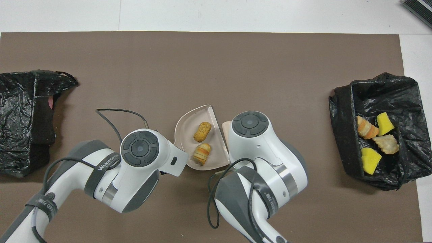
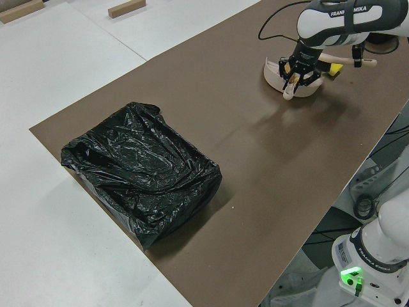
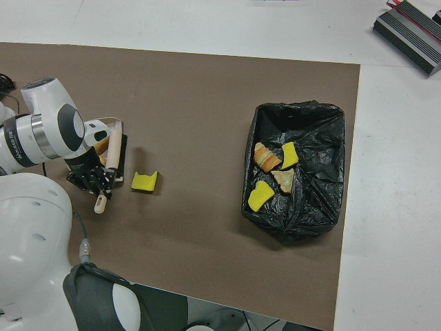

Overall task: Sweep and dump trash in bin
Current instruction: 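Sweep the orange chunks and sponge into the dustpan with the right gripper's brush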

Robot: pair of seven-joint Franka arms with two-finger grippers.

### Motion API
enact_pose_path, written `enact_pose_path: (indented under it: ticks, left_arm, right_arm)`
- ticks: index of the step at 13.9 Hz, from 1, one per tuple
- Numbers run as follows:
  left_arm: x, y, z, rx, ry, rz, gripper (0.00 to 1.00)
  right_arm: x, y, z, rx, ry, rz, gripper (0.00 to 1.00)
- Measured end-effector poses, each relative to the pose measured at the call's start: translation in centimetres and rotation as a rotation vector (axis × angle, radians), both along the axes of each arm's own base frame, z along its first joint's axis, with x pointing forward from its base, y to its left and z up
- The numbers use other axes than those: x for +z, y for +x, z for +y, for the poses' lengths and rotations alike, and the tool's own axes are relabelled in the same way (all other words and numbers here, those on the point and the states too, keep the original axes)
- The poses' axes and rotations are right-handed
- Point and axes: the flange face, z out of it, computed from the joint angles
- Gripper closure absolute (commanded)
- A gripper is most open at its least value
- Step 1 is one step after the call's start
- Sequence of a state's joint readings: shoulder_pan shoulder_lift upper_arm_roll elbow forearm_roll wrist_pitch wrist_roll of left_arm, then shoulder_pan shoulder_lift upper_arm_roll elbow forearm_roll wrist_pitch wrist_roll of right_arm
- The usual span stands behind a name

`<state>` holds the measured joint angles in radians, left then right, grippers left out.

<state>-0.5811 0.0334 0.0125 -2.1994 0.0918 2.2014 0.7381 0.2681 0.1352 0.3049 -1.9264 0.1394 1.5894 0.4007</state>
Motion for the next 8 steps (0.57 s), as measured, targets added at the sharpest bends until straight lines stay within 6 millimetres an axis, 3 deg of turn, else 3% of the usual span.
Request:
enact_pose_path:
  ticks: [4, 8]
  left_arm:
    - [0.0, -0.4, -0.6, -0.084, 0.003, 0.005, 1.0]
    - [0.0, -2.3, -3.2, -0.121, 0.007, 0.007, 1.0]
  right_arm:
    - [-1.1, -1.3, -3.5, -0.178, -0.139, 0.001, 1.0]
    - [-4.0, -3.4, -5.8, -0.272, -0.212, -0.076, 1.0]
